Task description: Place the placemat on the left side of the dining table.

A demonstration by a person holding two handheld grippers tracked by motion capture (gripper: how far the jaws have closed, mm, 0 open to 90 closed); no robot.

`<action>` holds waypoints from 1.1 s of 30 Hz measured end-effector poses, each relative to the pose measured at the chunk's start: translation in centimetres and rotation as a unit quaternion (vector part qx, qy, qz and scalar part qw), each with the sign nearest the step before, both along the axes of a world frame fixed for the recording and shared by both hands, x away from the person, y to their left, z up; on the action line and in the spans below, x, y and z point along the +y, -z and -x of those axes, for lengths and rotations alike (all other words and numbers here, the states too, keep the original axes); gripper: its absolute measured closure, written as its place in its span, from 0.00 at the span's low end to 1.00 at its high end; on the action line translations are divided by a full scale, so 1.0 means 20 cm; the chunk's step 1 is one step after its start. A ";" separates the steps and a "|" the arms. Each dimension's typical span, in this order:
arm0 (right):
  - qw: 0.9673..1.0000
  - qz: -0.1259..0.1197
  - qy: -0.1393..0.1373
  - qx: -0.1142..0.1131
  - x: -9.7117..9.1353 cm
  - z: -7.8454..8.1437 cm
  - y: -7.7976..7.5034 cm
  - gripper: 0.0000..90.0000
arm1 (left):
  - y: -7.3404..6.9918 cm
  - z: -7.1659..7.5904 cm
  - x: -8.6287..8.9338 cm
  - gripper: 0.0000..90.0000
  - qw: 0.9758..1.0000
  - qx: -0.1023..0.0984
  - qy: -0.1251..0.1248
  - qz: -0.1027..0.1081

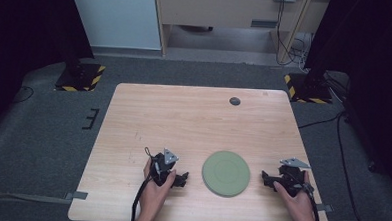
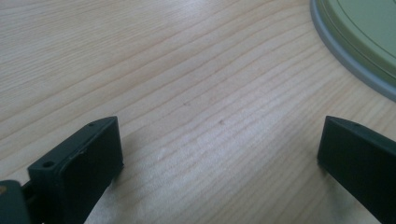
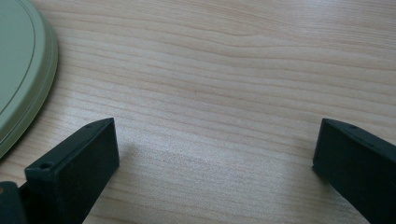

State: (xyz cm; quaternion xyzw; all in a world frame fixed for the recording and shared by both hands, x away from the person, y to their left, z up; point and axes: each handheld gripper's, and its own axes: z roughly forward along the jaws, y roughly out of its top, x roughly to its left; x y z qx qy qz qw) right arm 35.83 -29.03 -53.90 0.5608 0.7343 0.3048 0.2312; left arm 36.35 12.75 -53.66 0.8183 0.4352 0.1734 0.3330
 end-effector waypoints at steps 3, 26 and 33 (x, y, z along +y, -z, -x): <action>1.000 0.000 -0.001 0.000 0.00 0.00 0.00 0.01 | 0.00 -0.01 -0.01 0.00 1.000 0.000 -0.007 -0.001; 0.994 -0.024 -0.103 -0.032 0.10 0.11 -0.08 0.05 | -0.07 0.12 -0.18 0.03 0.995 -0.027 0.070 0.070; 0.992 -0.020 -0.118 -0.030 0.13 0.11 -0.07 0.05 | -0.06 0.14 -0.26 0.04 0.993 -0.026 0.093 0.064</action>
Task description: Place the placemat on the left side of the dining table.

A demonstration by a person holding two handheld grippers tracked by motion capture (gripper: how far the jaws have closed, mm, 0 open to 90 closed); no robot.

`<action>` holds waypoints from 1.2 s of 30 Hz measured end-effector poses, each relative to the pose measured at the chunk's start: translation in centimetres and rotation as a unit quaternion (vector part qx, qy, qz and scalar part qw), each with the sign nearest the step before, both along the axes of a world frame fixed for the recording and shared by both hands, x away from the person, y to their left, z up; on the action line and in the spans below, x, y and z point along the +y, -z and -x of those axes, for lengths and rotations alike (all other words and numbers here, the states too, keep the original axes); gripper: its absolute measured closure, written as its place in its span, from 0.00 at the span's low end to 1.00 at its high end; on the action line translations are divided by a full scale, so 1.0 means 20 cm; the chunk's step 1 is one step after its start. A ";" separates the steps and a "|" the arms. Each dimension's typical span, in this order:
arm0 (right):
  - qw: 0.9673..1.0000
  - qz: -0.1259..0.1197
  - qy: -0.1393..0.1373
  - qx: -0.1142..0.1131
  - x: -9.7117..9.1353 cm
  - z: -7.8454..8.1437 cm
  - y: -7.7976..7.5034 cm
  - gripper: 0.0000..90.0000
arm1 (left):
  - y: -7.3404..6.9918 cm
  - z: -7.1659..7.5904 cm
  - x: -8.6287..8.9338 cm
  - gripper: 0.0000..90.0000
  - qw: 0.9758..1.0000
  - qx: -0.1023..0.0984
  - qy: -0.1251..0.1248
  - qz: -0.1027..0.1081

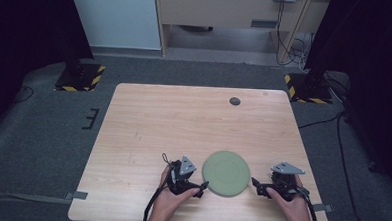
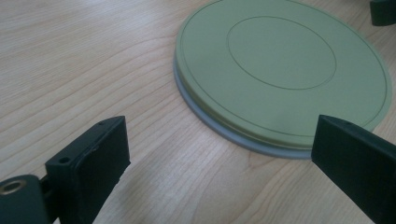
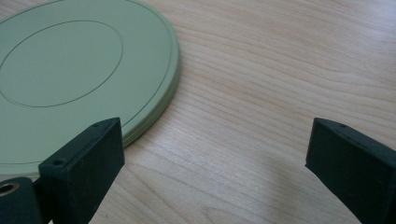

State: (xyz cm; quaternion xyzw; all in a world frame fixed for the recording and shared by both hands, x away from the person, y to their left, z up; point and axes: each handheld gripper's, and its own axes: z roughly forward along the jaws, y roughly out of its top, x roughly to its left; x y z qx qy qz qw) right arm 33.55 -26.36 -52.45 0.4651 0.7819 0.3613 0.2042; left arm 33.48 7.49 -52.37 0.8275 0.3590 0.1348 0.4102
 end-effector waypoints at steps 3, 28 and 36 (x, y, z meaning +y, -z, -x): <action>1.000 0.004 -0.010 0.006 0.03 0.00 0.01 0.05 | 0.01 0.00 -0.04 0.05 1.000 -0.001 0.000 -0.007; 0.999 0.029 0.023 0.002 0.13 -0.04 0.02 0.02 | 0.03 -0.02 -0.09 0.10 0.999 -0.014 -0.021 -0.033; 1.000 0.029 -0.003 0.002 0.15 -0.01 0.02 0.05 | 0.03 -0.02 -0.09 0.16 0.999 -0.013 -0.023 -0.030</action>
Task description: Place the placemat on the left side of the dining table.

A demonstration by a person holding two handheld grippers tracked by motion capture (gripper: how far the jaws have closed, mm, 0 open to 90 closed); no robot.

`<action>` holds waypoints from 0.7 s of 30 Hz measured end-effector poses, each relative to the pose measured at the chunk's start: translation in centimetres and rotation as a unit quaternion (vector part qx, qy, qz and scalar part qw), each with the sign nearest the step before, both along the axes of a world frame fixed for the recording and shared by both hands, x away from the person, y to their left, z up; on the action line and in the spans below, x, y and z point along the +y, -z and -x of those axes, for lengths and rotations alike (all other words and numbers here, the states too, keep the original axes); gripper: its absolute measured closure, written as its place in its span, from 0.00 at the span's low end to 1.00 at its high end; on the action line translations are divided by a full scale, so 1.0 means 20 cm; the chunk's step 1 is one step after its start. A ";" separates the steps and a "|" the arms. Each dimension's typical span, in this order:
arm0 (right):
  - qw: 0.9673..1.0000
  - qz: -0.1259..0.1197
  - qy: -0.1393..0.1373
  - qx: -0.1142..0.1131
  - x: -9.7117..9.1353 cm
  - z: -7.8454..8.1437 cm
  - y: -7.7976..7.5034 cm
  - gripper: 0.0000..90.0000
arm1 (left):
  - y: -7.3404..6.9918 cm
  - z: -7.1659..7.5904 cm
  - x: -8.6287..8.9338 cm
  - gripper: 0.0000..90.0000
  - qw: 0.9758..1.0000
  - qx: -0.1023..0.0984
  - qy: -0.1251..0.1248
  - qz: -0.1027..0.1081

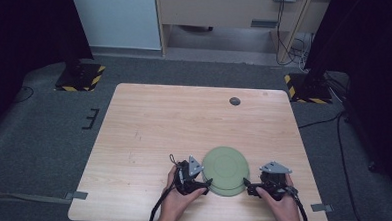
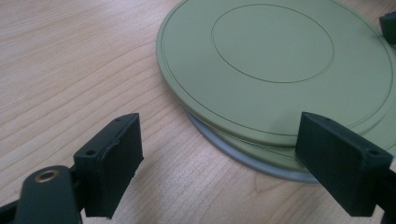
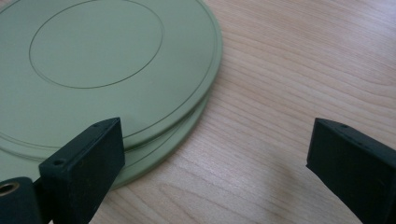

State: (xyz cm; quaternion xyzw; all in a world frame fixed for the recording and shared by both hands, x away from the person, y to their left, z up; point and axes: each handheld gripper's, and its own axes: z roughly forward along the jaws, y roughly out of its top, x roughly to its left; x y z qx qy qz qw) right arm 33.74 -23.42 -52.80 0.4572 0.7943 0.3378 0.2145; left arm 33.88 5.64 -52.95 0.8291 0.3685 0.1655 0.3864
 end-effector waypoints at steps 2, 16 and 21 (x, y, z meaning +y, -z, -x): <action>1.000 0.006 0.003 0.000 0.01 -0.01 0.00 0.03 | 0.00 -0.01 0.00 0.17 1.000 -0.004 0.004 -0.003; 1.000 0.000 0.011 -0.006 0.03 -0.03 0.00 0.05 | -0.01 -0.09 0.01 0.17 1.000 0.011 0.012 -0.001; 1.000 -0.004 0.018 -0.003 0.02 -0.06 0.01 0.02 | -0.01 -0.12 0.00 0.15 1.000 0.013 0.013 -0.009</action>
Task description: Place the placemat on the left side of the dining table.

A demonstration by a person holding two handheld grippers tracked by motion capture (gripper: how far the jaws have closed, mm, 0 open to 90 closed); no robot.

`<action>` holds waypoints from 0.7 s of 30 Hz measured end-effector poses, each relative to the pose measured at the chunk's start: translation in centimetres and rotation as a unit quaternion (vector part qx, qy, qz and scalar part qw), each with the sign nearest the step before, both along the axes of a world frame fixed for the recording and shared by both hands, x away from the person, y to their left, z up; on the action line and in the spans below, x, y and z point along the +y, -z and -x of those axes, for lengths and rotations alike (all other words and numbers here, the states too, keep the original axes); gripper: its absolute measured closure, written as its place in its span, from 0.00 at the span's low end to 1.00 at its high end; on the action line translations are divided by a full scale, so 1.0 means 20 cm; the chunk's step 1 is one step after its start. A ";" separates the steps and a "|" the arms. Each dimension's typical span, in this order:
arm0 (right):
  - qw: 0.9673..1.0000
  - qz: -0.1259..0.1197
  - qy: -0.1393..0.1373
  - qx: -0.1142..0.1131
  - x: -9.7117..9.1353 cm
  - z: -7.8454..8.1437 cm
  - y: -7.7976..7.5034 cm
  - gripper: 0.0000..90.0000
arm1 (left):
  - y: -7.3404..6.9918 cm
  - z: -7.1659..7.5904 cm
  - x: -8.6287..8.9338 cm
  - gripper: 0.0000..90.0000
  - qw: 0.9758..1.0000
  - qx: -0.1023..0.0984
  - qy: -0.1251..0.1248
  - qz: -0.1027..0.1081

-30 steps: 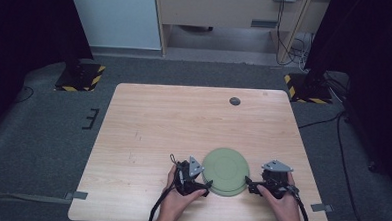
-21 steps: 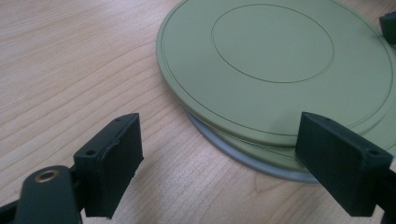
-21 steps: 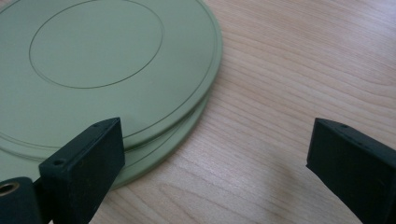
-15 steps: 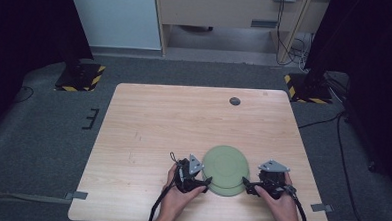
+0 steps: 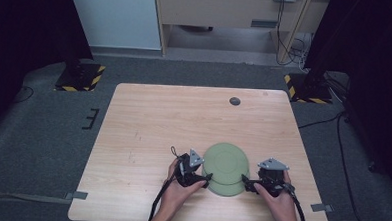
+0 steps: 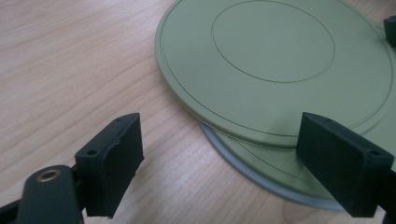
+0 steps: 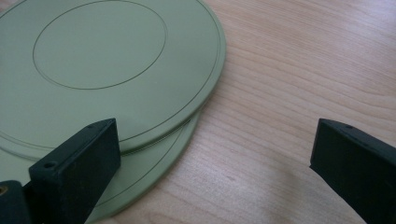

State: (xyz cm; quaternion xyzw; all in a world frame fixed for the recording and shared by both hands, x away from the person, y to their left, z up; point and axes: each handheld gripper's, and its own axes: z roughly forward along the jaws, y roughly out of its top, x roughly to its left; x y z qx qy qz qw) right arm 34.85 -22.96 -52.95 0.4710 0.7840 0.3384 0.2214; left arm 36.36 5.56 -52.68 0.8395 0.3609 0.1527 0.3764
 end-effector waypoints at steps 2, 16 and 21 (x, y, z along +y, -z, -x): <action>1.000 0.000 0.003 -0.001 0.00 -0.01 0.00 0.02 | 0.00 -0.01 -0.01 0.15 1.000 -0.005 -0.001 -0.006; 1.000 -0.014 0.005 0.005 0.00 -0.03 0.01 0.01 | 0.00 -0.05 -0.01 0.14 1.000 -0.002 -0.007 -0.002; 1.000 -0.013 0.010 0.001 0.00 -0.04 0.01 0.02 | -0.01 -0.06 -0.01 0.14 1.000 -0.001 -0.008 -0.004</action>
